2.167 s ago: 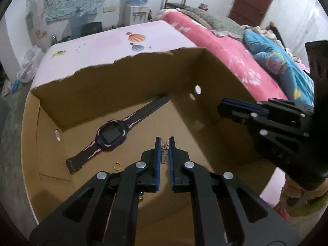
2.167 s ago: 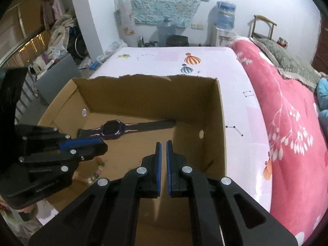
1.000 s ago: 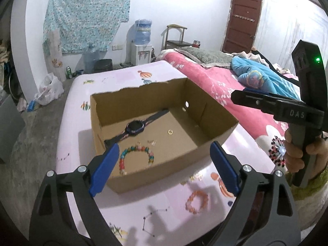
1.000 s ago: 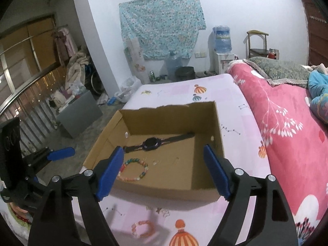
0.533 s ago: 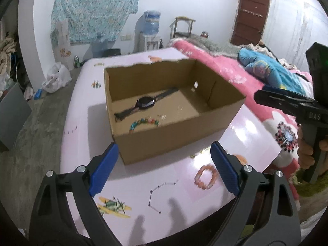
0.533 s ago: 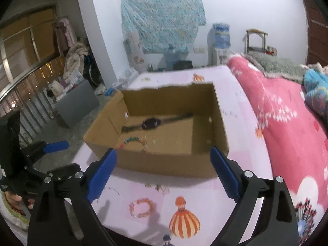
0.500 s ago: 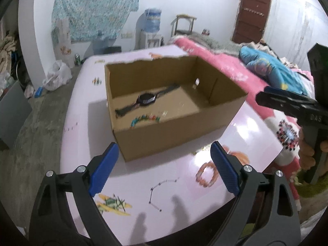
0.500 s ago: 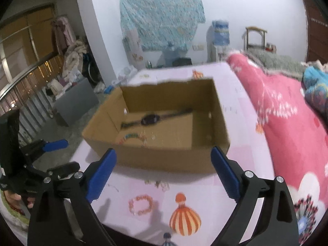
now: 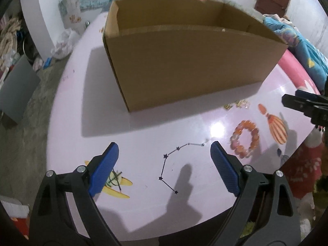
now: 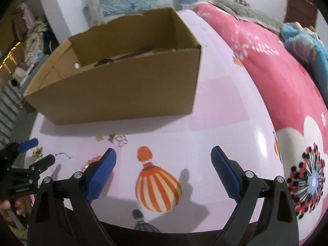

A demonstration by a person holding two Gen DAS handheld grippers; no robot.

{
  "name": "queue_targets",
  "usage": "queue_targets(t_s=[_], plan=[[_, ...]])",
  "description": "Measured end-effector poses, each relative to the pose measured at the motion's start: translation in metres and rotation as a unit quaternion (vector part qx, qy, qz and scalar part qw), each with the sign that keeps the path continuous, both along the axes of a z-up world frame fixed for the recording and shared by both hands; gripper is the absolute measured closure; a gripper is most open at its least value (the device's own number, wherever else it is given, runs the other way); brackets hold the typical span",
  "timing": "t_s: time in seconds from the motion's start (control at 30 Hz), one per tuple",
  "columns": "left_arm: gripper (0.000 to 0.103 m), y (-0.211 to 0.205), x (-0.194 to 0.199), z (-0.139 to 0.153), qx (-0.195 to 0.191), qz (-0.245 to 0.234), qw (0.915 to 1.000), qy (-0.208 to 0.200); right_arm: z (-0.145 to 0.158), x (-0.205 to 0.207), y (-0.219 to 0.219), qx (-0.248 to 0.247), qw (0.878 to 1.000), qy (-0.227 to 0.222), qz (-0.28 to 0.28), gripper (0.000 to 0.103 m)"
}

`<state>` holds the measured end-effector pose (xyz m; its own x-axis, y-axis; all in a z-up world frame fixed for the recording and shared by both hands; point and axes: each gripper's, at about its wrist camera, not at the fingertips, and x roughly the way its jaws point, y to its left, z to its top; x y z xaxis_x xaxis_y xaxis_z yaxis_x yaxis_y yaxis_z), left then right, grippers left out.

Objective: Organize jewelry
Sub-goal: 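Move the left gripper down toward the small gold butterfly charm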

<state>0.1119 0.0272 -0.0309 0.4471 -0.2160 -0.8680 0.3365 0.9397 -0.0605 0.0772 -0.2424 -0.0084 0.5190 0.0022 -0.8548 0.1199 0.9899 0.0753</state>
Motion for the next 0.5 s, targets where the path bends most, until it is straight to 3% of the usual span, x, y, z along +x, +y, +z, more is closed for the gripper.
queue_targets(t_s=[0.5], plan=[[0.016, 0.013, 0.007, -0.011, -0.014, 0.026, 0.9994, 0.019, 0.008, -0.002, 0.002, -0.040, 0.999, -0.020, -0.013, 0.008]])
